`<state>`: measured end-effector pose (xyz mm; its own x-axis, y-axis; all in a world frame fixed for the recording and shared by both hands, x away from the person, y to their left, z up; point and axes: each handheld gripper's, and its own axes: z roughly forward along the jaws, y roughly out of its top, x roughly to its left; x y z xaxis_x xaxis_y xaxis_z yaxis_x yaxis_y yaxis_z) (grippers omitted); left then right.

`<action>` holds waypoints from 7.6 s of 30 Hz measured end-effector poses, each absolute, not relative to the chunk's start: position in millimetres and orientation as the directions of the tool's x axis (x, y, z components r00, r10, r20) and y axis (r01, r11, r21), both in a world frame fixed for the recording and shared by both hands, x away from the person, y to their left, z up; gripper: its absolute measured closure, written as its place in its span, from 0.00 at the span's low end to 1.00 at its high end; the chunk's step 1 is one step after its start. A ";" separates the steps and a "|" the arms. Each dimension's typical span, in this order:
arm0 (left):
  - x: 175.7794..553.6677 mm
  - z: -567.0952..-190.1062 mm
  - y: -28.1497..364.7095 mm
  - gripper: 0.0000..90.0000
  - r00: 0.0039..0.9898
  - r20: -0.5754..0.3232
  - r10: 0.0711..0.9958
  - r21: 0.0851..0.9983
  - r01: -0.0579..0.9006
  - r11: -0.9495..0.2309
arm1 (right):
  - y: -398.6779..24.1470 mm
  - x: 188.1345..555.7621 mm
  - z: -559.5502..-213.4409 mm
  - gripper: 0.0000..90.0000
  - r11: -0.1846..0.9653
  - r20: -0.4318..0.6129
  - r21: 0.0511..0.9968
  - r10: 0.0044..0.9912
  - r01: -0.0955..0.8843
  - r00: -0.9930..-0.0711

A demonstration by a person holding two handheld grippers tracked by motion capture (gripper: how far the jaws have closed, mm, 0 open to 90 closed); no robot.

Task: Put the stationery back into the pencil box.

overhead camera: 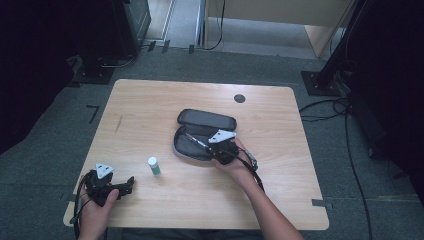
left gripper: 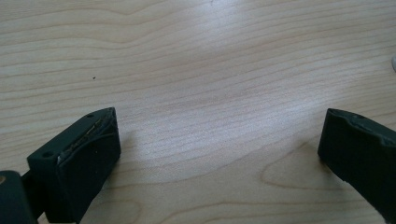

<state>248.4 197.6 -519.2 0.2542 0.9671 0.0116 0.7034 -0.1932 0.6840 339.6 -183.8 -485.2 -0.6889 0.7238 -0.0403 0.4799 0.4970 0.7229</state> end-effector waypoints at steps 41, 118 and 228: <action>248.7 -519.1 198.0 0.00 0.257 0.011 0.966 0.684 0.703 -0.195 | -247.8 271.3 -443.7 0.00 0.307 0.055 0.799 0.818 0.517 -0.572; 248.8 -465.1 106.1 0.51 0.467 0.008 0.884 0.794 0.534 -0.290 | -431.2 196.6 -524.7 0.00 0.135 0.026 0.686 0.977 0.715 -0.210; 270.5 -487.3 41.9 0.66 0.556 0.055 0.830 0.800 0.473 -0.370 | -430.7 194.1 -526.5 0.00 0.123 0.025 0.700 0.980 0.703 -0.197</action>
